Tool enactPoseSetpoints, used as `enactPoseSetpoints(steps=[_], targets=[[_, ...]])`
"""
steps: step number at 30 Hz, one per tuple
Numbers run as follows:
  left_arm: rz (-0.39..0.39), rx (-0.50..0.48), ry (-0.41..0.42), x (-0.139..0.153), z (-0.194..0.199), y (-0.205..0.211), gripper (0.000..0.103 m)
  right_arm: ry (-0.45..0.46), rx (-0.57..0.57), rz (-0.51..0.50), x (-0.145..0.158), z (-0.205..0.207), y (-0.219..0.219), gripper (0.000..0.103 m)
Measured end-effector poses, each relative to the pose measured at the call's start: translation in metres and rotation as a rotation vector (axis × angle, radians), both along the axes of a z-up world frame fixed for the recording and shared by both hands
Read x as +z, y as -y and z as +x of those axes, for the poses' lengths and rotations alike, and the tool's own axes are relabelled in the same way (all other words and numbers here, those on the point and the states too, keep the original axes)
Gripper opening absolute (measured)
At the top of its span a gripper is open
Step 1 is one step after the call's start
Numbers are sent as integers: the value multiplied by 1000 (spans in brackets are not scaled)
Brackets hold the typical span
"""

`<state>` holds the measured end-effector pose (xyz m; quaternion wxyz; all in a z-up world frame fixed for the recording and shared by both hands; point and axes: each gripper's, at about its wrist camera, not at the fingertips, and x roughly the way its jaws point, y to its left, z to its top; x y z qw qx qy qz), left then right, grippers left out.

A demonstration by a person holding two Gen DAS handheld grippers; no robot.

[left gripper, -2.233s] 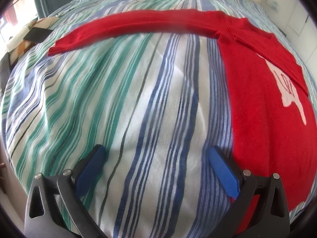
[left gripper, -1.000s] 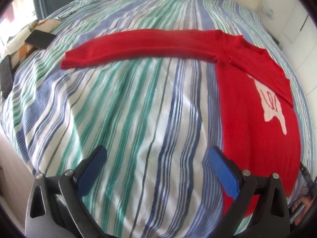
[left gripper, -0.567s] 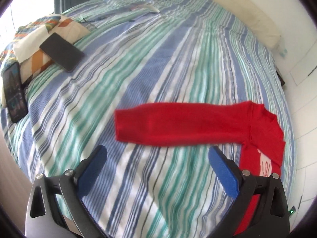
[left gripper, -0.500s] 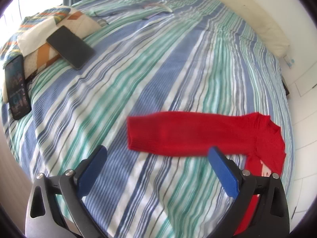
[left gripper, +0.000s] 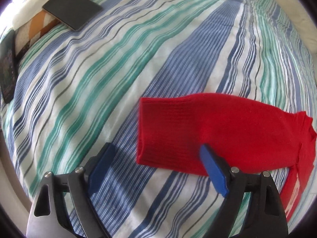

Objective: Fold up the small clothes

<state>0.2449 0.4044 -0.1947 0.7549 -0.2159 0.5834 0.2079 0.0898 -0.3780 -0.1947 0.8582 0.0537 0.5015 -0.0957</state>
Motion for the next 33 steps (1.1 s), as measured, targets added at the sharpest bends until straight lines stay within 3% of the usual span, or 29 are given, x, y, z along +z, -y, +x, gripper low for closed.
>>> enactPoseSetpoints(steps=[2, 3, 7, 13, 18, 23, 28, 33], targets=[[31, -17, 30, 5, 0, 5, 44, -3, -1, -3, -1, 1, -1, 103], [41, -12, 41, 8, -1, 5, 7, -5, -1, -4, 0, 1, -1, 103], [42, 9, 111, 37, -3, 0, 6, -9, -2, -3, 0, 3, -1, 103], [94, -138, 268, 130, 30, 31, 6, 9, 0, -3, -2, 1, -1, 103], [86, -306, 419, 205, 67, 103, 6, 29, 2, 4, -2, -4, -1, 103], [69, -505, 519, 253, 92, 203, 6, 41, -3, 8, -2, -6, 0, 103], [65, -703, 541, 264, 110, 306, 6, 52, -7, 13, -2, -9, 1, 103], [64, -841, 486, 230, 118, 386, 6, 54, -5, 16, -2, -10, 1, 103]])
